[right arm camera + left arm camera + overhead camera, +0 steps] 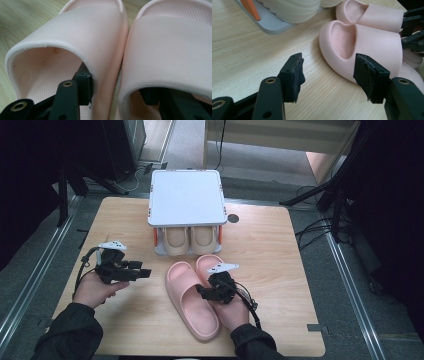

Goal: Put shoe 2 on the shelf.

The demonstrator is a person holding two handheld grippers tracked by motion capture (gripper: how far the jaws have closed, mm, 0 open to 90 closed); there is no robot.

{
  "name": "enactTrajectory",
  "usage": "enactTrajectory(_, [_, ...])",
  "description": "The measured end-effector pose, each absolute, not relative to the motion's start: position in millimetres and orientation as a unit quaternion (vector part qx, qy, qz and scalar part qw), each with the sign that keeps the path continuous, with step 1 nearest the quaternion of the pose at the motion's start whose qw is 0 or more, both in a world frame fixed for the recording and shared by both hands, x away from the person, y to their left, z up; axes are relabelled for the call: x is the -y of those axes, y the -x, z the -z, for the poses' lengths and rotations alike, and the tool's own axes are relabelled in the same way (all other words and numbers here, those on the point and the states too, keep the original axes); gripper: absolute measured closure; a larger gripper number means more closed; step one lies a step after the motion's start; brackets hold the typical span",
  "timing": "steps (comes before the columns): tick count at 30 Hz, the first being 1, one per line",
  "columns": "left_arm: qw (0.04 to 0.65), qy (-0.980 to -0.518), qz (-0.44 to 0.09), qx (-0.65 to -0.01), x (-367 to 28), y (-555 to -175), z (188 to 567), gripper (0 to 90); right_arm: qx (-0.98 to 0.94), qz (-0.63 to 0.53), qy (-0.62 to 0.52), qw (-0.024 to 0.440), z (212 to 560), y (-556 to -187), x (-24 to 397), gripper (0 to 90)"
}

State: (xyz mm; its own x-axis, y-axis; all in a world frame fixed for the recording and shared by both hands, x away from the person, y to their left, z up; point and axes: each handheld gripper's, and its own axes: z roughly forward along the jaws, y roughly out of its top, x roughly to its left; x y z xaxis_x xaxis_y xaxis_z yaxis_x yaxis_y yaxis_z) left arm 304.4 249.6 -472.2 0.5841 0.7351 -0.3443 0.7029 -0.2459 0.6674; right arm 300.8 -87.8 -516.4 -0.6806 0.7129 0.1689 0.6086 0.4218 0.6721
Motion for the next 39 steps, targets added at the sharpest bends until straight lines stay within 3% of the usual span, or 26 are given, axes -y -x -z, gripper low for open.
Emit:
enactTrajectory(6, [0.411, -0.785, -0.020, -0.463, -253, -302, 472, 39.9, -0.839, -0.365, -0.398, 0.072, 516, -302, 89, 58.2])
enactTrajectory(11, [0.411, -0.784, -0.020, -0.464, -253, -302, 473, 40.1, -0.833, -0.368, -0.407, 0.064, 515, -304, 92, 66.5])
enactTrajectory(26, [0.416, -0.781, -0.028, -0.465, -259, -301, 470, 43.5, -0.835, -0.370, -0.406, 0.037, 503, -306, 98, 75.4])
enactTrajectory(32, [0.415, -0.778, -0.028, -0.470, -266, -304, 471, 43.4, -0.852, -0.380, -0.360, 0.014, 494, -302, 99, 75.3])
enactTrajectory(39, [0.414, -0.771, -0.029, -0.483, -273, -307, 474, 42.4, -0.900, -0.375, -0.219, -0.029, 483, -294, 85, 74.9])
